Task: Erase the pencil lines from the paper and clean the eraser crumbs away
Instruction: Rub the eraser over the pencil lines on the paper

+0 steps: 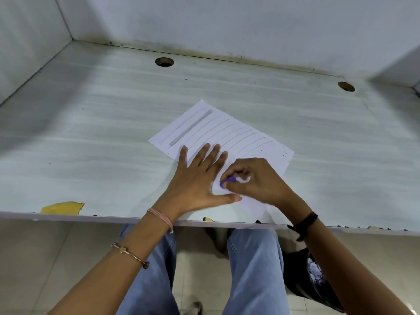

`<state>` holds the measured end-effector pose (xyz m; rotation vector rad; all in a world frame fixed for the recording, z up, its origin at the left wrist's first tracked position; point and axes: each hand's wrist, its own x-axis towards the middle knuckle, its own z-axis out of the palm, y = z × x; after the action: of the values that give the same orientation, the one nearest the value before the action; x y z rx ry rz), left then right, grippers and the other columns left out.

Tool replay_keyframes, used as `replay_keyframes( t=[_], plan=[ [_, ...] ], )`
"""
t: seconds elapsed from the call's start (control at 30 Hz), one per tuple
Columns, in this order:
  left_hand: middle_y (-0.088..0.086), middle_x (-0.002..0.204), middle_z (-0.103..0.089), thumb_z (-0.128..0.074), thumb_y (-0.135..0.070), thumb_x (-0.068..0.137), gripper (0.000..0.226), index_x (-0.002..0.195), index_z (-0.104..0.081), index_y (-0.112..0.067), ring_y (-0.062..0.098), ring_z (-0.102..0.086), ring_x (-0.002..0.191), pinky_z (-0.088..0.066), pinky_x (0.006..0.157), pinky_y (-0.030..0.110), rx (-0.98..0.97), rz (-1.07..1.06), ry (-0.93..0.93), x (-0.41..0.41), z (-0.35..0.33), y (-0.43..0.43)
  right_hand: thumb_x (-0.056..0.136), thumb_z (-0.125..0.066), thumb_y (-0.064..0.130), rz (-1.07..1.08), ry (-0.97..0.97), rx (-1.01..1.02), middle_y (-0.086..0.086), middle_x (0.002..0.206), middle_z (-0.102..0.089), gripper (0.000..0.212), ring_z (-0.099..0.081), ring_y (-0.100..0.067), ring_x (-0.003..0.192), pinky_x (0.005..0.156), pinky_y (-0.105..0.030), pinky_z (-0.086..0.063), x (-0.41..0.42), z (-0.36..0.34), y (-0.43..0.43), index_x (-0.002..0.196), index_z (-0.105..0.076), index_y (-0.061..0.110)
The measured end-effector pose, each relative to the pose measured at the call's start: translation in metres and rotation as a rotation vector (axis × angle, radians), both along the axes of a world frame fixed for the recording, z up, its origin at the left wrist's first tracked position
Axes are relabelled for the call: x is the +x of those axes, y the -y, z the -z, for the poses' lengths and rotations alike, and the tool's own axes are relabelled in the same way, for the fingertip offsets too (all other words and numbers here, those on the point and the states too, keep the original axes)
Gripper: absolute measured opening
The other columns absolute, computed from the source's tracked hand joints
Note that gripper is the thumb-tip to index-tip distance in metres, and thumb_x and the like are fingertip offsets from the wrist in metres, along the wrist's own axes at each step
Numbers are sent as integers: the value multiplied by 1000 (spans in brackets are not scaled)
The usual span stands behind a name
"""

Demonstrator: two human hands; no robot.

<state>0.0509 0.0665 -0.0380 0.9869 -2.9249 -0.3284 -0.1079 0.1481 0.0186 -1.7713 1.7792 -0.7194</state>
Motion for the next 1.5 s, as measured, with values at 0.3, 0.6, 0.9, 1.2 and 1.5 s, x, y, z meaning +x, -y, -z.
replay_keyframes(
  t=[0.3,0.6,0.9,1.2,1.5],
  plan=[
    [-6,161,23,-19,-94,72,110,155,13,-29,13,27,146,14,114,61,0,3,-1,0,0,0,76,-76,14,-58,-55,47,8,78,-70,6,-58,0,75,67,-6,-38,-1,-6,2,81,-76,18],
    [-5,162,22,-13,-94,69,111,155,13,-29,13,26,147,13,114,61,-6,7,10,0,0,1,74,-78,13,-86,-54,78,12,70,-68,6,-56,6,68,64,-5,-36,4,-9,1,79,-77,16],
    [-6,161,24,-22,-93,73,109,155,14,-30,13,27,146,14,114,61,8,-1,7,0,-3,-1,75,-78,14,-10,-44,54,8,73,-71,5,-57,6,68,64,-5,-37,-5,-6,3,78,-77,16],
    [-7,161,25,-24,-92,74,106,154,13,-35,13,27,146,15,114,60,17,-6,-16,0,-2,-1,74,-77,14,63,-58,14,7,73,-71,5,-56,3,65,61,-8,-35,-10,-2,6,77,-76,18],
    [-8,160,25,-26,-92,75,101,153,14,-41,12,28,146,16,114,60,25,-1,-28,0,-1,-1,75,-76,13,108,-48,-8,9,68,-67,4,-52,3,59,59,-9,-33,-12,1,6,77,-75,16]
  ],
)
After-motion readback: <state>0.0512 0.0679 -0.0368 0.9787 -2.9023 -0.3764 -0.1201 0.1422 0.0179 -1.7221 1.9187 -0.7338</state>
